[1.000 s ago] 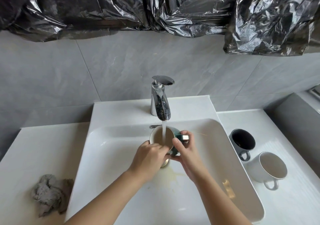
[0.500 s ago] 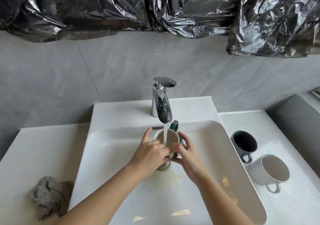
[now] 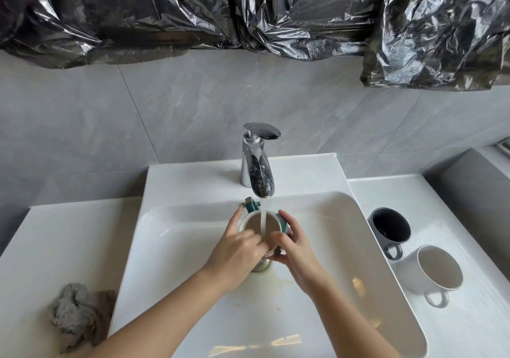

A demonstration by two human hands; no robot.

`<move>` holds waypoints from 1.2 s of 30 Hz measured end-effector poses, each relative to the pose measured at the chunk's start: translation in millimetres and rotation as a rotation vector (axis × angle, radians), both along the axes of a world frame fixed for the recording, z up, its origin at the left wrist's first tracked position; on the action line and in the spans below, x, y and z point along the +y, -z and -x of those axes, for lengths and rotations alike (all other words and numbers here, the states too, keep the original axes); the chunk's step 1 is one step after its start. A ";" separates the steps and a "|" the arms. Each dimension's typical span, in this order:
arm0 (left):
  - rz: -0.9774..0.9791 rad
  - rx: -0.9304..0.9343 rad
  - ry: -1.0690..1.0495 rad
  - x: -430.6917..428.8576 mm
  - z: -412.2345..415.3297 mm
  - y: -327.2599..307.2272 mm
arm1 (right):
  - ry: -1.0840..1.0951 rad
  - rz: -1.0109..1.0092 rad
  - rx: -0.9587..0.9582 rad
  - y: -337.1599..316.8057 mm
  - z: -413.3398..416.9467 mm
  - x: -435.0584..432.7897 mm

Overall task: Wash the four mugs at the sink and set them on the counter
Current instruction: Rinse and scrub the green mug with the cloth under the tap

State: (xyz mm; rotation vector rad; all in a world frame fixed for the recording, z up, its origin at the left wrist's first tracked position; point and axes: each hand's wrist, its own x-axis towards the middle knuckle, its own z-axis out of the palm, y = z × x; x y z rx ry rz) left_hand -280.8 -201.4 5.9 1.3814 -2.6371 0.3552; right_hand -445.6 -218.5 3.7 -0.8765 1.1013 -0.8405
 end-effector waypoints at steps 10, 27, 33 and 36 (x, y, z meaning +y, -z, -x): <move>-0.045 -0.324 0.038 -11.0 2.6 -12.4 | -0.112 0.046 0.170 -2.0 2.4 -3.0; -0.403 0.037 -0.223 -1.9 22.7 -19.1 | 0.034 -0.040 0.001 -0.6 -8.6 6.2; -0.483 0.042 -0.030 -1.2 4.3 -20.4 | -0.078 -0.001 0.162 -10.4 8.7 -8.3; -0.392 -0.196 0.102 -8.2 -2.8 -14.7 | -0.193 0.030 0.270 -15.0 8.6 -12.8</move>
